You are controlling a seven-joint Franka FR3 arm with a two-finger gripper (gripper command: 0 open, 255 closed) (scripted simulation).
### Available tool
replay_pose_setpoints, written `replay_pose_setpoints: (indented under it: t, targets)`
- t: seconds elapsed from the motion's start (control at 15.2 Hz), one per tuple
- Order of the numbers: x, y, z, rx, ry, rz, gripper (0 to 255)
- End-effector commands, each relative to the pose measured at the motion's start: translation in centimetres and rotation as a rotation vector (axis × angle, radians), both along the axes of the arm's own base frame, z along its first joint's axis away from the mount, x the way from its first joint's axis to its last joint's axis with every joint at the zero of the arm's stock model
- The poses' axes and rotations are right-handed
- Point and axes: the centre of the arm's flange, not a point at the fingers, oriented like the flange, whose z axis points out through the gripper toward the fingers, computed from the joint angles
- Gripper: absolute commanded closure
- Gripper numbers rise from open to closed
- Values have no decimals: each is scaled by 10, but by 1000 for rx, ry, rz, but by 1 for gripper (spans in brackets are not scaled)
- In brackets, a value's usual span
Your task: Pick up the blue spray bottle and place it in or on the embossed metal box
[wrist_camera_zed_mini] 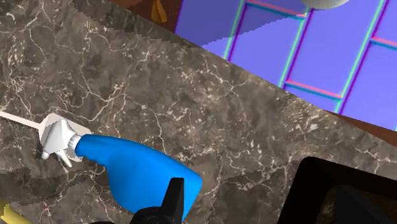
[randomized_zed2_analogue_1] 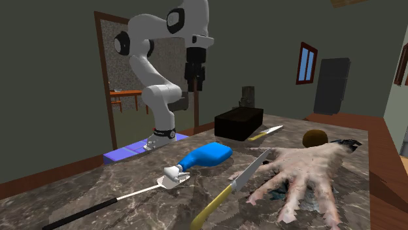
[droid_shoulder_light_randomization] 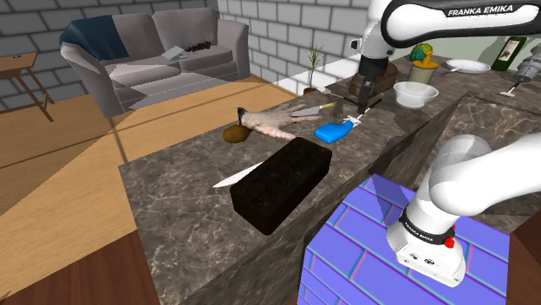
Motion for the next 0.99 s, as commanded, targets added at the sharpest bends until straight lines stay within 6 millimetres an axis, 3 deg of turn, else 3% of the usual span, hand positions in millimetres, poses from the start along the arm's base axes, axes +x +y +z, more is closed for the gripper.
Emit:
replay_pose_setpoints:
  t: [0.0, 0.46, 0.92]
  targets:
    - [3, -24, -17, 7, 1, 100, 0]
    - [28, -94, -75, 36, 7, 422, 0]
    - [74, -152, -135, 64, 12, 744, 0]
